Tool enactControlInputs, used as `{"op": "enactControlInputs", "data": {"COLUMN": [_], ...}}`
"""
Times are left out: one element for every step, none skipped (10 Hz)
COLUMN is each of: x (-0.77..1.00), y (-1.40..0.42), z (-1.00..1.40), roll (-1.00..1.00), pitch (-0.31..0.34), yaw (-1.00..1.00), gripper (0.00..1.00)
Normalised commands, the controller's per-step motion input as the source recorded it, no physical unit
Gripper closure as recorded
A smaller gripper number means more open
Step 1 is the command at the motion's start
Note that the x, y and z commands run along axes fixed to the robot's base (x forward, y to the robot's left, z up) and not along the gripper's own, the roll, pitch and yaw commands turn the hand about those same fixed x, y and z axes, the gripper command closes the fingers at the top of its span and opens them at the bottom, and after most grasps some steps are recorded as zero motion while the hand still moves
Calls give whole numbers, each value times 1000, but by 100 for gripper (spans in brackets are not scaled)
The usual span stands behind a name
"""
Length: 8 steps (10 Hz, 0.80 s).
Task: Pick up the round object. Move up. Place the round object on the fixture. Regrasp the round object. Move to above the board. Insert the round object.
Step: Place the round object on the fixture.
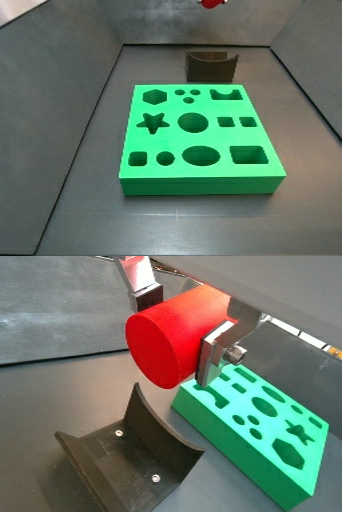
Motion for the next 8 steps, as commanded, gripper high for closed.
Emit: {"op": "enactControlInputs", "data": {"x": [106,107,121,130,141,149,158,172], "y": [65,65,77,77,86,92,98,107], "z": [-1000,-1000,-1000,-1000,-1000,-1000,-1000,-1000], "roll": [-1000,-1000,-1000,-1000,-1000,-889,-728,-509], "pitch": [37,24,46,61,79,75,66,57], "yaw": [-113,-117,-122,-124,-136,-137,-133,-129], "gripper": [100,100,100,100,100,100,100,100]}}
